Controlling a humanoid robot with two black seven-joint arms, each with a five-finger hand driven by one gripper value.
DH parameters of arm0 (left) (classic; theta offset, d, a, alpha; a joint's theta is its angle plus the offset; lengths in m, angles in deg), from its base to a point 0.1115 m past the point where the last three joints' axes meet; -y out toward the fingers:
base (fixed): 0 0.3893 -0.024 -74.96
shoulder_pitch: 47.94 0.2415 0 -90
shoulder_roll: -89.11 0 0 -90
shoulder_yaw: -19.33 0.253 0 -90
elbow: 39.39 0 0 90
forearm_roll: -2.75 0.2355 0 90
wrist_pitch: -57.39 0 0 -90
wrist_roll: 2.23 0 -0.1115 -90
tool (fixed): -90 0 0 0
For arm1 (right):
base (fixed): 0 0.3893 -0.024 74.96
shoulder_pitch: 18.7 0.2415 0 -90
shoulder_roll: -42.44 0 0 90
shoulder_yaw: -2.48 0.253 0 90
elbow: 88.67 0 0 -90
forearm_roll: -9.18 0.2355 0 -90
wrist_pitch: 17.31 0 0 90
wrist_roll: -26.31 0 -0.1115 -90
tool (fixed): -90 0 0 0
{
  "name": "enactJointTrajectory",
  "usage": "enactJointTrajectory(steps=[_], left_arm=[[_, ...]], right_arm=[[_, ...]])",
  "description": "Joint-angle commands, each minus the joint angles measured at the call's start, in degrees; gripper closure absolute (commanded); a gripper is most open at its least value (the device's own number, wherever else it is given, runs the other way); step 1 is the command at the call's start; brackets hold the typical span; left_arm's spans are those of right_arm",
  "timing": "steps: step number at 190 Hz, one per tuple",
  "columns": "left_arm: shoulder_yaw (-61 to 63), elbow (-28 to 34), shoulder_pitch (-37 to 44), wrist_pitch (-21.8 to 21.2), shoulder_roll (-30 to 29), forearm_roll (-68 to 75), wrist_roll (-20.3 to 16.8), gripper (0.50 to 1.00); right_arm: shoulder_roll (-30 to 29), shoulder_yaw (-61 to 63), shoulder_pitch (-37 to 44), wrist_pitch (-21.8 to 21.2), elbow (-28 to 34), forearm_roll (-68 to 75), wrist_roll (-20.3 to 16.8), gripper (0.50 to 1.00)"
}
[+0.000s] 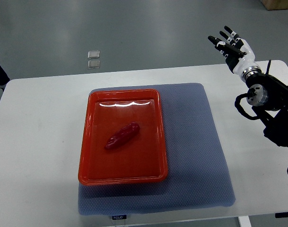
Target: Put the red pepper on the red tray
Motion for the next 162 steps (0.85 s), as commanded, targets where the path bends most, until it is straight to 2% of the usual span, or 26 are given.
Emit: enactJointTrajectory(steps=[1,44,162], left_arm=[[0.0,0.0,0.0,0.0,0.0,-0.05,0.05,0.5],[0.0,0.0,0.0,0.0,0.0,-0.05,-0.04,0.5],[0.0,0.0,0.0,0.0,0.0,-0.05,0.05,0.5]], right_arm=[[-0.44,0.0,-0.59,-0.06,-0.2,2.73,-0.11,0.587],[-2.19,0.26,-1.46,-1.73,-0.28,7.03,0.5,0.587],[-2.63,0.18,-1.38,-1.82,-1.95,7.12,0.68,0.585]])
